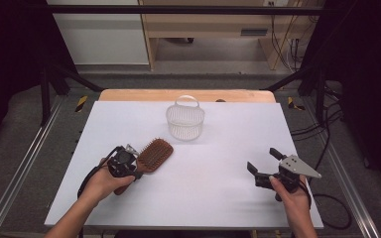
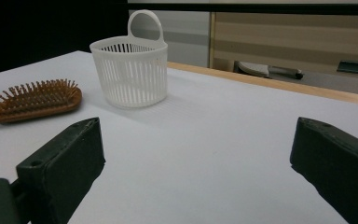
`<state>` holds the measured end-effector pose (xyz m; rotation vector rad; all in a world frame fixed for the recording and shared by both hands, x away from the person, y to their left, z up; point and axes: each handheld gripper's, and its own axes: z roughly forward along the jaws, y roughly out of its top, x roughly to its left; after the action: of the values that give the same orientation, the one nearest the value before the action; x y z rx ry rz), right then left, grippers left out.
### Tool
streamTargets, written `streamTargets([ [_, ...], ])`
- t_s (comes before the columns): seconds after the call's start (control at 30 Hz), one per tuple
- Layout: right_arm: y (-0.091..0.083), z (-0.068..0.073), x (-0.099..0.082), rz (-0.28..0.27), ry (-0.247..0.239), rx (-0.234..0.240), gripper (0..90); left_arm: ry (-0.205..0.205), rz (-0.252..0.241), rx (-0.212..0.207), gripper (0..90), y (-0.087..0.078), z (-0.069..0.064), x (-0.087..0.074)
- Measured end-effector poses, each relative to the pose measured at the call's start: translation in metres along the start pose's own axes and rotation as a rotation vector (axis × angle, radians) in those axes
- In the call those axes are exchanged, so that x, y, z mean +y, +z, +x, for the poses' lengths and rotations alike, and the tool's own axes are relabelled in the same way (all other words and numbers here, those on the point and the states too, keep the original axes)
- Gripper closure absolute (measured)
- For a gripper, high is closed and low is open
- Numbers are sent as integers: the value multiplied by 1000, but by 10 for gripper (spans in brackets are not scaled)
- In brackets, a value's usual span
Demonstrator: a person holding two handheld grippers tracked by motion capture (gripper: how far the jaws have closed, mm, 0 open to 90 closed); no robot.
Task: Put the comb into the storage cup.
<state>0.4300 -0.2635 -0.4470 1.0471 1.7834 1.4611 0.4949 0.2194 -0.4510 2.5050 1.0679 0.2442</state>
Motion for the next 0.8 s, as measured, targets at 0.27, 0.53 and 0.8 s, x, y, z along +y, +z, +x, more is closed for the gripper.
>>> streamTargets([
  [0.27, 0, 0, 0, 6, -3, 1, 32, 13, 11, 3, 617, -1, -1, 1],
  [0.53, 1, 1, -1, 14, -7, -1, 33, 20, 34, 4, 622, -1, -2, 1],
  [0.8, 2, 0, -2, 25, -6, -3, 33, 23, 46, 19, 659, 1, -4, 5],
])
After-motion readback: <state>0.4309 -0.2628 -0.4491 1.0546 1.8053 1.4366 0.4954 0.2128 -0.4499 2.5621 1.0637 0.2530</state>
